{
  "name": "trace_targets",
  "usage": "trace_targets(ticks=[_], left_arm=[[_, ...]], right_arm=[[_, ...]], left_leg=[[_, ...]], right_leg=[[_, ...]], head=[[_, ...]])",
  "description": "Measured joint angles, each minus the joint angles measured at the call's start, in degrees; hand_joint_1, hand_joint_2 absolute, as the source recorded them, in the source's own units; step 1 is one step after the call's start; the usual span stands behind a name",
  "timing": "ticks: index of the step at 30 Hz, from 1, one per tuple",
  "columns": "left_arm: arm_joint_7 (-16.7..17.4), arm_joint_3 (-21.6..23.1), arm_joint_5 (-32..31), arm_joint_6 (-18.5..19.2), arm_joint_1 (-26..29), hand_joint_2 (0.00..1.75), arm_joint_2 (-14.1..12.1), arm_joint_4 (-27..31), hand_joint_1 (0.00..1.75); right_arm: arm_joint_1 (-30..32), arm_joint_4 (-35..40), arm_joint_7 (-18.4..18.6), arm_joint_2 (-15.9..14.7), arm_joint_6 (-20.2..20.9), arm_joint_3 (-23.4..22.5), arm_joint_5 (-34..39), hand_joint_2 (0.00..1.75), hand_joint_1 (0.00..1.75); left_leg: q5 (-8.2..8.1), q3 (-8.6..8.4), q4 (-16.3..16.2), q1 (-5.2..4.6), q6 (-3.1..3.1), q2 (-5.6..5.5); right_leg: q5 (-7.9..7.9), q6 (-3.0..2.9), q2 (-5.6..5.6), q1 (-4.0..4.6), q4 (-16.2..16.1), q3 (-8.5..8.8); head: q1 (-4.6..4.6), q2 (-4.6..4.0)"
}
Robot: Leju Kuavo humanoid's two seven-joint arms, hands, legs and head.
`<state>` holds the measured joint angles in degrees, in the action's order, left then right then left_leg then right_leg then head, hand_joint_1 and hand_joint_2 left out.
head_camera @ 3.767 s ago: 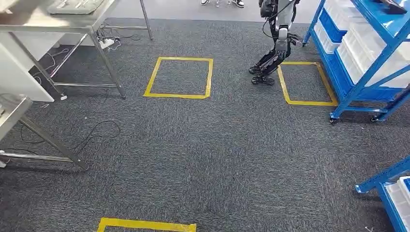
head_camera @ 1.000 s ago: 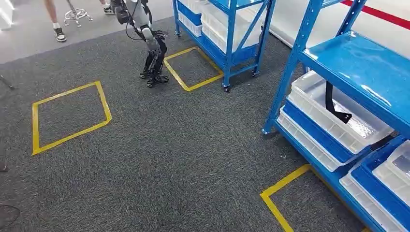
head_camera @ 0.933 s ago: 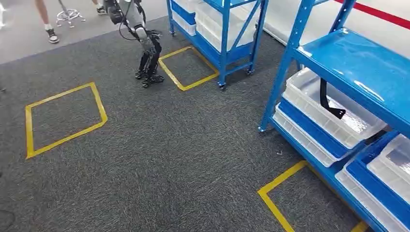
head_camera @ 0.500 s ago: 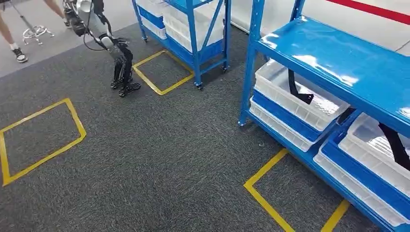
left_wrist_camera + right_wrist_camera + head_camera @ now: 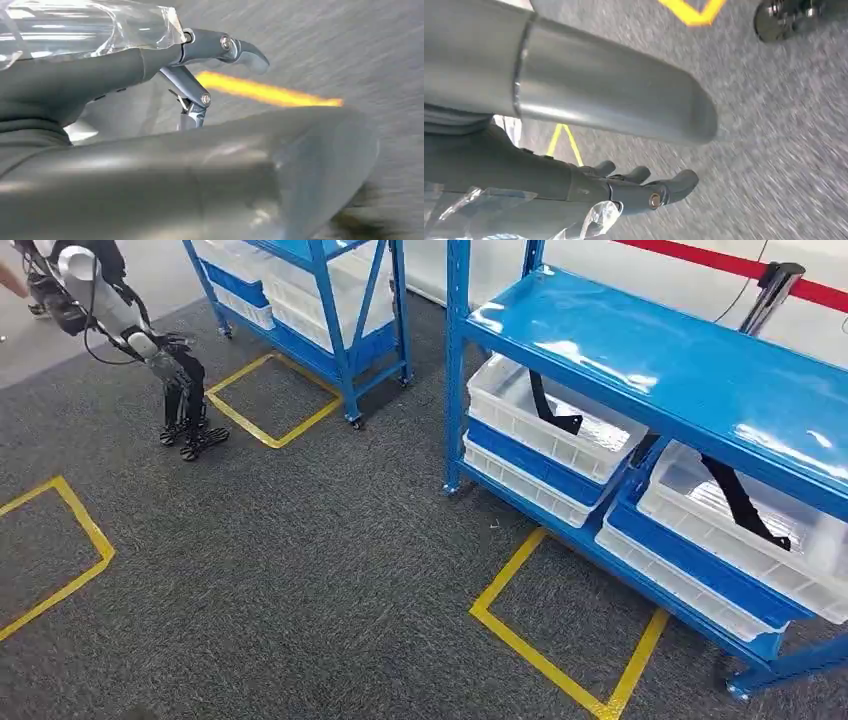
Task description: Take the parts from the cabinet and place them on the table.
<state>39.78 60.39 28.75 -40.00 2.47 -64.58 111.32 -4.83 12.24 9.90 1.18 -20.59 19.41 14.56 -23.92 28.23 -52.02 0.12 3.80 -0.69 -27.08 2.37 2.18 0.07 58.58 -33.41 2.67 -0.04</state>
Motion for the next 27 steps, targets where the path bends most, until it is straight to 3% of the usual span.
trace_targets(ticks=[2, 3, 4, 5, 7, 8, 9, 11, 12, 13, 14, 15, 16, 17, 18, 19, 21, 22, 23, 24, 27], left_arm=[[-0.1, 1.7, -1.8, 0.2, -0.8, 0.00, 4.7, -0.6, 0.00], [-0.1, 1.7, -1.8, 0.2, -0.7, 0.00, 5.0, -0.6, 0.00], [0.0, 4.1, -2.0, 0.3, -1.0, 0.00, 9.0, -2.1, 0.00], [0.1, 4.5, -2.0, 0.2, -1.4, 0.00, 10.2, -2.8, 0.00], [0.0, 5.0, -2.0, 0.2, -2.4, 0.00, 13.2, -3.5, 0.00], [0.0, 5.2, -1.9, 0.2, -2.5, 0.00, 14.0, -3.5, 0.00], [0.0, 5.4, -1.9, 0.1, -2.5, 0.00, 14.3, -3.7, 0.00], [0.0, 5.8, -2.4, 0.1, -2.5, 0.00, 15.0, -3.9, 0.00], [0.0, 5.9, -3.4, 0.0, -2.7, 0.00, 16.1, -4.0, 0.00], [0.0, 6.1, -4.6, 0.0, -3.2, 0.00, 18.2, -4.2, 0.00], [0.0, 6.1, -5.6, 0.0, -3.9, 0.00, 20.3, -4.4, 0.00], [-0.2, 6.2, -6.9, 0.1, -4.2, 0.00, 23.1, -5.1, 0.00], [-0.6, 6.2, -8.2, 0.1, -4.3, 0.00, 26.8, -6.7, 0.00], [-1.4, 6.1, -8.8, 0.2, -3.8, 0.00, 29.2, -8.3, 0.00], [-2.2, 5.7, -9.4, 0.2, -3.0, 0.00, 31.2, -10.1, 0.00], [-3.0, 5.0, -9.8, 0.2, -1.9, 0.00, 33.6, -12.1, 0.00], [-6.2, 3.8, -8.6, 0.4, -1.1, 0.00, 36.3, -17.8, 0.00], [-10.0, 2.8, -5.7, 1.7, -1.5, 0.00, 38.8, -23.2, 0.00], [-12.8, 2.4, -3.3, 3.0, -2.2, 0.00, 40.4, -27.3, 0.00], [-15.6, 2.4, -0.9, 4.5, -3.0, 0.00, 41.9, -31.6, 0.00], [-22.3, 1.9, 4.2, 9.1, -3.7, 0.00, 46.0, -43.3, 0.00]], right_arm=[[-0.2, 0.0, 0.5, 0.2, -0.1, 0.0, 0.1, 0.00, 0.00], [-0.4, 0.0, 0.5, 0.2, -0.1, 0.0, 0.1, 0.00, 0.00], [-0.5, 0.0, 0.8, 0.8, -0.1, 0.3, 0.4, 0.00, 0.00], [-0.4, 0.0, 0.9, 0.8, -0.1, 0.4, 0.5, 0.00, 0.00], [-0.4, 0.0, 0.8, 0.7, -0.2, 0.4, 0.6, 0.00, 0.00], [-0.4, 0.0, 0.7, 0.6, -0.2, 0.5, 0.8, 0.00, 0.00], [-0.4, 0.0, 0.3, 0.7, -0.2, 0.5, 1.0, 0.00, 0.00], [-0.4, 0.0, -0.1, 0.7, -0.2, 0.5, 1.2, 0.00, 0.00], [-0.3, 0.0, -0.5, 0.7, -0.2, 0.5, 1.1, 0.00, 0.00], [-0.3, 0.0, -0.9, 0.7, -0.1, 0.5, 0.9, 0.00, 0.00], [-0.4, 0.0, -1.0, 0.7, 0.0, 0.6, 0.5, 0.00, 0.00], [-0.4, 0.0, -1.1, 0.8, 0.3, 0.8, 0.0, 0.00, 0.00], [-0.7, 0.0, -1.1, 0.9, 0.5, 1.1, -0.6, 0.00, 0.00], [-0.9, 0.0, -1.0, 1.2, 0.6, 1.5, -1.0, 0.00, 0.00], [-0.9, 0.0, -0.8, 1.3, 0.6, 1.8, -1.3, 0.00, 0.00], [-0.9, 0.0, -0.5, 1.4, 0.6, 2.1, -1.3, 0.00, 0.00], [-0.7, 0.0, 0.1, 1.4, 0.5, 2.4, -0.7, 0.00, 0.00], [-0.6, 0.0, 0.3, 1.4, 0.5, 2.5, -0.2, 0.00, 0.00], [-0.6, 0.0, 0.6, 1.4, 0.4, 2.6, 0.5, 0.00, 0.00], [-0.6, 0.0, 0.6, 1.5, 0.4, 2.8, 0.9, 0.00, 0.00], [-0.8, 0.0, 0.6, 1.2, 0.4, 3.1, 1.8, 0.00, 0.00]], left_leg=[[0.08, 0.11, 0.0, -0.06, 0.07, 1.42], [0.05, 0.21, 0.0, -0.02, 0.08, 2.42], [0.03, 0.32, -0.2, 0.04, 0.05, 3.27], [0.01, 0.36, -0.2, 0.04, 0.03, 3.95], [-0.29, 0.28, -0.6, 0.14, -0.37, 5.17], [-0.58, 0.11, -1.0, 0.06, -0.69, 5.79], [-0.90, 0.10, -1.2, -0.32, -1.05, 6.40], [-1.13, -0.01, -1.4, -0.35, -1.53, 7.42], [-1.09, -0.17, -1.3, -0.35, -1.70, 8.03], [-1.30, -0.24, -1.5, -0.30, -1.96, 8.21], [-1.90, -0.13, -2.2, -0.05, -2.47, 5.47], [-3.99, 0.92, -4.5, 0.17, -2.79, 2.89], [-6.74, 2.89, -9.1, 0.42, -3.06, 1.91], [-9.48, 5.13, -14.6, 0.65, -3.20, 1.62], [-11.12, 7.05, -19.0, 0.74, -3.29, 1.51], [-11.48, 8.36, -21.9, 0.81, -3.23, 1.42], [-8.77, 7.09, -18.8, 0.68, -2.65, 1.17], [-5.03, 3.96, -11.9, 0.55, -1.96, 0.47], [-2.20, 1.01, -5.6, 0.57, -1.60, -1.12], [-2.70, -0.35, -2.7, 0.58, -1.55, -3.70], [-1.95, 0.25, -2.6, -0.45, -0.84, -1.65]], right_leg=[[-4.75, 0.45, -1.14, 0.10, 8.6, -3.95], [-6.04, 0.71, -1.26, -0.07, 12.5, -5.73], [-5.86, 0.95, -1.27, -0.09, 13.6, -6.23], [-4.48, 1.17, -1.49, -0.28, 12.0, -5.30], [0.52, 1.45, -2.78, -0.55, 1.8, 0.55], [2.07, 1.35, -5.01, -0.53, -3.9, 3.72], [1.49, 0.46, -6.22, -0.17, -4.3, 3.83], [1.80, -0.14, -4.76, -0.15, -4.3, 3.47], [1.89, -0.35, -4.16, -0.10, -4.3, 3.22], [2.23, -0.85, -3.45, -0.60, -4.6, 3.28], [2.43, -1.09, -3.17, -0.82, -4.7, 3.23], [2.61, -1.35, -2.78, -1.02, -4.7, 3.04], [2.79, -1.51, -2.24, -1.00, -4.7, 2.83], [2.96, -1.60, -1.76, -0.81, -4.6, 2.62], [3.10, -1.52, -1.05, -0.60, -4.6, 2.44], [3.25, -1.30, 0.01, -0.46, -4.6, 2.27], [3.48, -0.95, 1.52, -0.33, -4.6, 2.17], [3.65, -0.68, 2.48, -0.34, -4.6, 2.15], [3.81, -0.45, 3.07, -0.45, -4.6, 2.14], [4.05, -0.07, 3.54, -0.44, -4.6, 1.99], [4.82, 1.13, 5.32, -0.73, -5.0, 1.16]], head=[[-0.07, 0.00], [-0.09, 0.00], [-0.07, 0.00], [-0.09, 0.00], [-0.07, 0.00], [-0.07, 0.00], [-0.02, 0.00], [0.07, -0.02], [0.04, 0.00], [0.09, 0.00], [0.07, -0.02], [0.22, -0.02], [0.24, -0.02], [0.22, 0.00], [0.24, -0.02], [0.24, 0.00], [0.22, 0.00], [0.22, 0.00], [0.22, 0.00], [0.24, 0.00], [0.24, 0.00]])
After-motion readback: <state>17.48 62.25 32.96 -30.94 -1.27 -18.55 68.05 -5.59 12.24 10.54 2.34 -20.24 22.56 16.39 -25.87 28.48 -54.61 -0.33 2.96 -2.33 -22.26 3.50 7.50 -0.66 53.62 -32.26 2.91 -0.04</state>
